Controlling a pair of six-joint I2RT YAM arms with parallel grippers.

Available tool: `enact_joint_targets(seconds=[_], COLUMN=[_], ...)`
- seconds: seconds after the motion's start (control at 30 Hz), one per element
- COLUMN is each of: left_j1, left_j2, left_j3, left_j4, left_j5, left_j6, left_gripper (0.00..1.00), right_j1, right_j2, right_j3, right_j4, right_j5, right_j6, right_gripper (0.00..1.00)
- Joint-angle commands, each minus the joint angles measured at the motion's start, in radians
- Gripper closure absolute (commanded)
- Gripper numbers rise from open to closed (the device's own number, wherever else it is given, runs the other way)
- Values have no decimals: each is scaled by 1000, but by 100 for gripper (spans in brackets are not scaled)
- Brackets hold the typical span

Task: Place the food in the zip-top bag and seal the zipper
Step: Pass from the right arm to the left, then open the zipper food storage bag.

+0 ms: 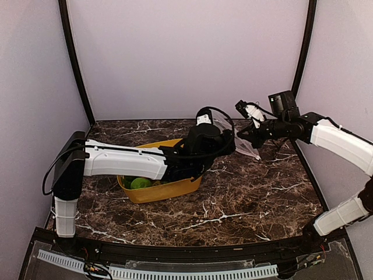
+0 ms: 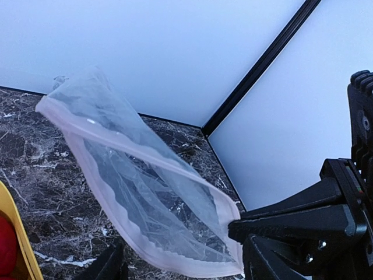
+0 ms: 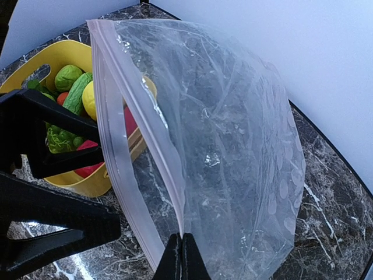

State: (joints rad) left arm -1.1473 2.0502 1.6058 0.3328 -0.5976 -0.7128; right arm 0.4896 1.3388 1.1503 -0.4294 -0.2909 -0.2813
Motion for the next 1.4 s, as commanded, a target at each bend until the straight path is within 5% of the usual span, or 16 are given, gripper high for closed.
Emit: enact_joint_targets(seconds=[0.0, 0.33, 0.57, 0.67, 0.73, 0.83, 0.9, 1.23, 1.37], left_j1=[17, 46, 60, 60, 59, 51, 44, 30, 27], left_j2=[15, 65, 98, 100, 100, 99, 99, 97, 97], left_j3=[19, 28, 32, 34, 35, 41, 48, 70, 71], left_j4=[-51, 2, 143, 184, 202, 216, 223, 227, 235], left_j5=[-22, 11, 41, 52, 63, 76, 79, 92, 106], left_j6=[-95, -101, -24, 5, 14, 19, 27, 37, 32], left_gripper=[35, 44, 87, 97, 99, 99, 99, 99, 99], right_j1=[-2, -2, -2, -2, -2, -3, -2, 3, 4], right_j2=[-17, -34, -30, -23, -19, -13, -6, 2, 15], right_j3=[25, 30, 33, 29, 31, 38, 47, 65, 59], right_j4=[-13, -40, -43, -36, -30, -25, -24, -44, -30], right_j5=[-14, -67, -59, -29, -8, 18, 21, -52, 46], right_j6=[29, 27, 5, 0, -5, -9, -13, -17, -19], right_gripper=[100, 100, 100, 100, 99, 68, 60, 55, 60])
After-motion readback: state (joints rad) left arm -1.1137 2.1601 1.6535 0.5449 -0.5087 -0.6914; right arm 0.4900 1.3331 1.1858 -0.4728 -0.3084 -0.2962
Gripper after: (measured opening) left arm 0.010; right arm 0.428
